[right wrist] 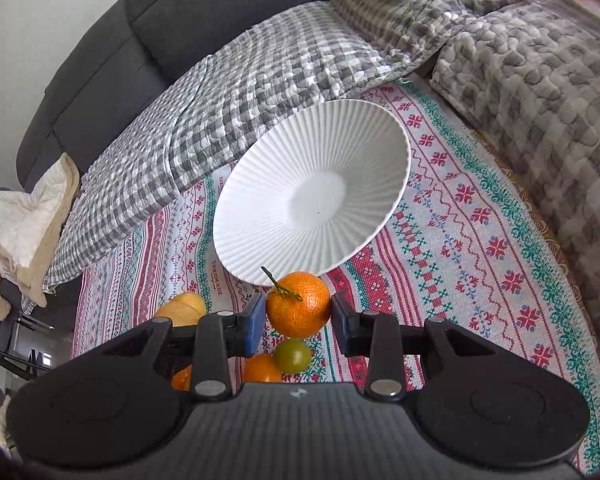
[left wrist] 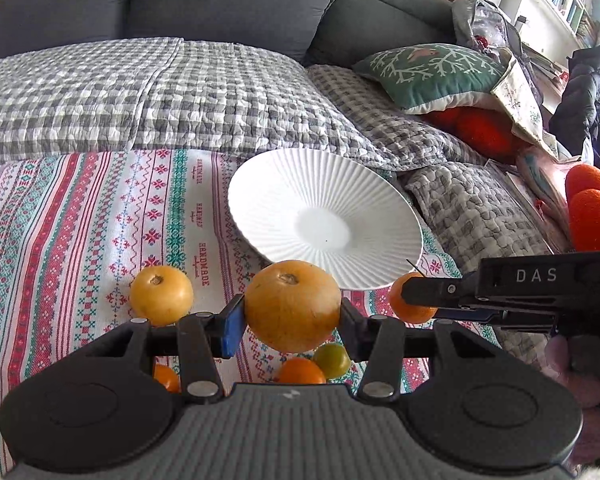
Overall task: Organize fruits
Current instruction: 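Carry the large orange fruit with the left tool while the right tool carries the tangerine to the bowl, then open the right tool to drop the tangerine while the left tool releases the large orange fruit in the bowl, then move both open tools back to the fruit cluster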
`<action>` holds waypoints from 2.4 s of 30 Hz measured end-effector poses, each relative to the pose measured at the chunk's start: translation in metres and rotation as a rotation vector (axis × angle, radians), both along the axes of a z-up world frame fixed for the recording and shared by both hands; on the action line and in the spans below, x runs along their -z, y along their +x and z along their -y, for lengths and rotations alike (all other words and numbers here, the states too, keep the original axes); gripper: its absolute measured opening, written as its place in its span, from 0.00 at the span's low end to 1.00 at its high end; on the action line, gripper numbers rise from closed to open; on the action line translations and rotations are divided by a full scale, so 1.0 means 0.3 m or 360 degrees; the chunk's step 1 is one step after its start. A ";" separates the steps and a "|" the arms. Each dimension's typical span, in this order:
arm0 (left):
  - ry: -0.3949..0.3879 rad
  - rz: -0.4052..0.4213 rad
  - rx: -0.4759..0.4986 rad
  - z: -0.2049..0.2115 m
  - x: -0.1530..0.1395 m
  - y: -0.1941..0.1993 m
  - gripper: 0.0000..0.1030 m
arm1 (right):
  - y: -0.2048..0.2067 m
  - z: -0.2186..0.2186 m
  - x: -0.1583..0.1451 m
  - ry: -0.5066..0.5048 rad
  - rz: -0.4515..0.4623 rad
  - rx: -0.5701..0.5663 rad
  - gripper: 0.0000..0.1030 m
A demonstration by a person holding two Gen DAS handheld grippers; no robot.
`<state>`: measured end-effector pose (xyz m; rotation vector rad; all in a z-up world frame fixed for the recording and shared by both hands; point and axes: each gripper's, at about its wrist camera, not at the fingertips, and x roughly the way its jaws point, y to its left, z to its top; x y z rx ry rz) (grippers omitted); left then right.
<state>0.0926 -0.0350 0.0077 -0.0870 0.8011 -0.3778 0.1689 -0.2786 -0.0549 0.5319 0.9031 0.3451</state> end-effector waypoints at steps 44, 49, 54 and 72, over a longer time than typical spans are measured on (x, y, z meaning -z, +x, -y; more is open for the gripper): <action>0.0425 0.0217 0.0242 0.264 0.153 0.373 0.50 | 0.372 -0.023 0.018 -0.0150 -0.0003 0.0020 0.36; 0.0392 0.0241 0.0209 0.251 0.107 0.350 0.67 | 0.348 -0.015 0.002 -0.0151 0.0003 0.0005 0.46; 0.0385 0.0276 0.0208 0.225 0.051 0.287 0.76 | 0.294 -0.005 -0.030 -0.0130 0.0022 -0.0016 0.58; 0.0323 0.0163 0.0127 0.060 -0.027 0.068 0.89 | 0.059 0.025 -0.072 -0.0169 0.0047 0.0034 0.82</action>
